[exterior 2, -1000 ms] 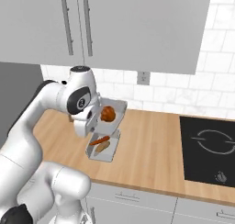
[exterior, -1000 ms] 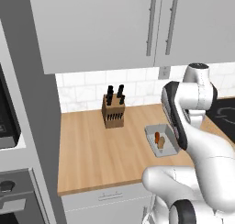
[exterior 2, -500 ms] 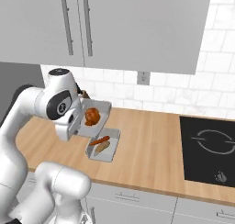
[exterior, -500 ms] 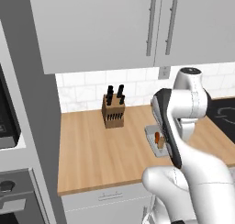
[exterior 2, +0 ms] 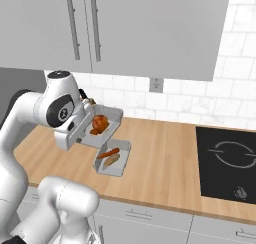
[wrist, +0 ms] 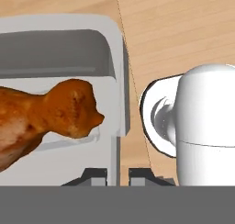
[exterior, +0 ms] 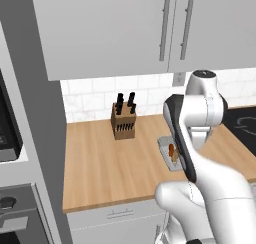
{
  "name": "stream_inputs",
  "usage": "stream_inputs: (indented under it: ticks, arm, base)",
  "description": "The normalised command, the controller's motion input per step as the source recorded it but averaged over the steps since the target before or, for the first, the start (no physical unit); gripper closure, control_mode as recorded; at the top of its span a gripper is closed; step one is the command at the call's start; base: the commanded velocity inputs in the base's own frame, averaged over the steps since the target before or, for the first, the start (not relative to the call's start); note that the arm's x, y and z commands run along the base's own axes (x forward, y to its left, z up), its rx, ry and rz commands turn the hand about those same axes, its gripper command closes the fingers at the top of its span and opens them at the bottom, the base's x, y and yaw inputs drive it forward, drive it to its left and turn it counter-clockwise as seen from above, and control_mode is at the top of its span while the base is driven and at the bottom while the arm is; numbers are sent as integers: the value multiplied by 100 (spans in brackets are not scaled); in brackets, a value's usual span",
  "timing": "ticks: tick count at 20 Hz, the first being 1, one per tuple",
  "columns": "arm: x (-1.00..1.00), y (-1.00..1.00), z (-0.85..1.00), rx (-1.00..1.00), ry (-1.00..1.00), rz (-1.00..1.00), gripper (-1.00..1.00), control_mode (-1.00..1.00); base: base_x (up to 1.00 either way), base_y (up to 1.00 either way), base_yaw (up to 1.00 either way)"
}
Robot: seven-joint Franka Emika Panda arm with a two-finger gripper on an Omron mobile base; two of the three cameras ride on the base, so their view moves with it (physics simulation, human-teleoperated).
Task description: Take the meat container that has the chicken drumstick and place it on the second highest rack of the freezer. Then take the vegetable container that has the sweet potato and carrot and place it on the highest rack of the freezer.
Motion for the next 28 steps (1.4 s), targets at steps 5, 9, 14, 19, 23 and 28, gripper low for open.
stream_inputs:
  ticks: [5,9,14,19,23,28]
  arm:
    - [1,-15,2,0,0,0,100,-100]
    - [0,-5,0,0,0,0,100,-100]
    - [0,0,0,0,0,0,100,-100]
    - [0,0,0,0,0,0,100,100]
    - [0,0,0,0,0,0,100,100]
    - [0,0,0,0,0,0,100,100]
  base:
    - [0,0,0]
    - [0,0,0]
    - [0,0,0]
    - [-19,-8,4]
    - [-97,-34,44]
    - [-71,-5,93]
